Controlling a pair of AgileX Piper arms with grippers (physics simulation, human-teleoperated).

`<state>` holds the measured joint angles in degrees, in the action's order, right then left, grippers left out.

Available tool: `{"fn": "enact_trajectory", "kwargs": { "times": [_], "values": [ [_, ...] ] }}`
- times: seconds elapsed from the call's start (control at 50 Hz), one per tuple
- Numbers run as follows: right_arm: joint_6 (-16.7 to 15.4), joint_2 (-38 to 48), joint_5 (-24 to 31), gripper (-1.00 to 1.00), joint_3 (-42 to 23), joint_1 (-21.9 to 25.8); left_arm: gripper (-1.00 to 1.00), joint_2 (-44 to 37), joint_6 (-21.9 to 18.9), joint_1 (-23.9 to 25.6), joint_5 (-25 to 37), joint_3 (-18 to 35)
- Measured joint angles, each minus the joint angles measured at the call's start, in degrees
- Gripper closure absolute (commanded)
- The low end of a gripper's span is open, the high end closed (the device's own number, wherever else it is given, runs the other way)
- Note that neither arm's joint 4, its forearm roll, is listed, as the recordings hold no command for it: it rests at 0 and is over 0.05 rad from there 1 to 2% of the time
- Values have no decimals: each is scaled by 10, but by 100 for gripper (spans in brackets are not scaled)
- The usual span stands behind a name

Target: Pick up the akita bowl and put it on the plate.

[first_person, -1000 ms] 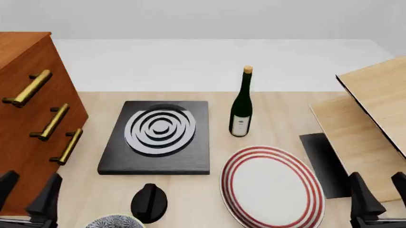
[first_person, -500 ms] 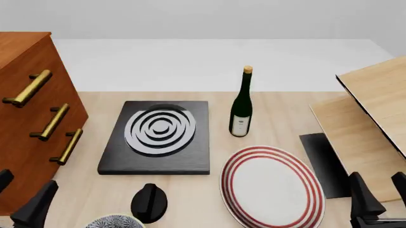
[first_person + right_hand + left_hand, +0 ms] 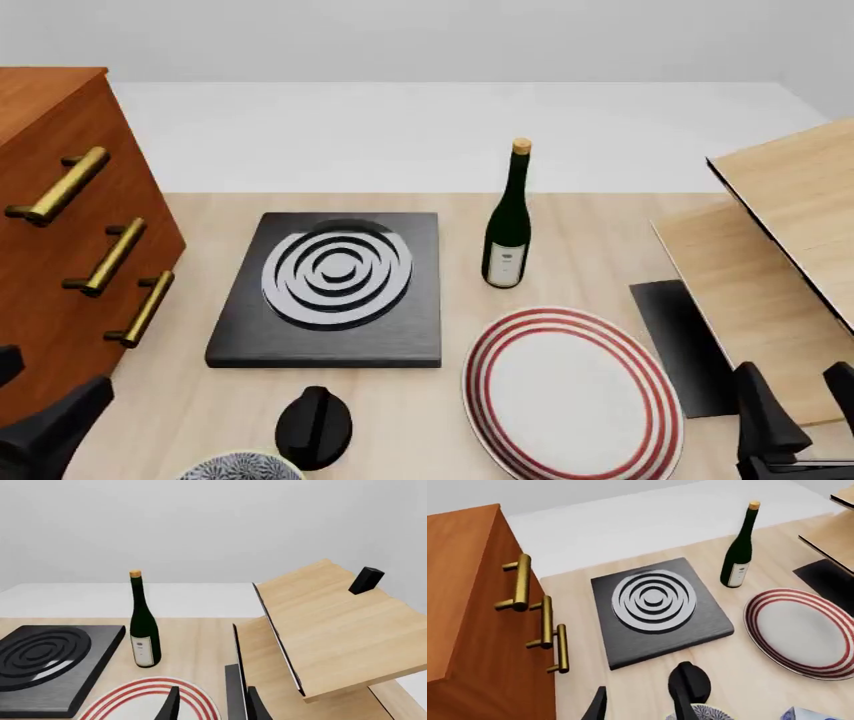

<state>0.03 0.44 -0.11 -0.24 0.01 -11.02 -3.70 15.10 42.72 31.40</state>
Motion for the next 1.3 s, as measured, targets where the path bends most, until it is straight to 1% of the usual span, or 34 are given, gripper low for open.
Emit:
{"fn": "enact_trajectory", "kwargs": {
  "times": [0.14, 0.28, 0.48, 0.6, 1.02, 1.3],
  "values": [
    [0, 0, 0, -100, 0, 0, -100, -15, -31, 6, 37, 24],
    [0, 0, 0, -100, 0, 0, -100, -27, -48, 10, 77, 47],
    [0, 0, 0, -100, 0, 0, -100, -35, -64, 16, 132, 80],
    [0, 0, 0, -100, 0, 0, -100, -32, -67, 19, 158, 89],
    [0, 0, 0, -100, 0, 0, -100, -20, -56, 38, 203, 80],
    [0, 0, 0, -100, 0, 0, -100, -10, -39, 52, 203, 46]
  ]
}}
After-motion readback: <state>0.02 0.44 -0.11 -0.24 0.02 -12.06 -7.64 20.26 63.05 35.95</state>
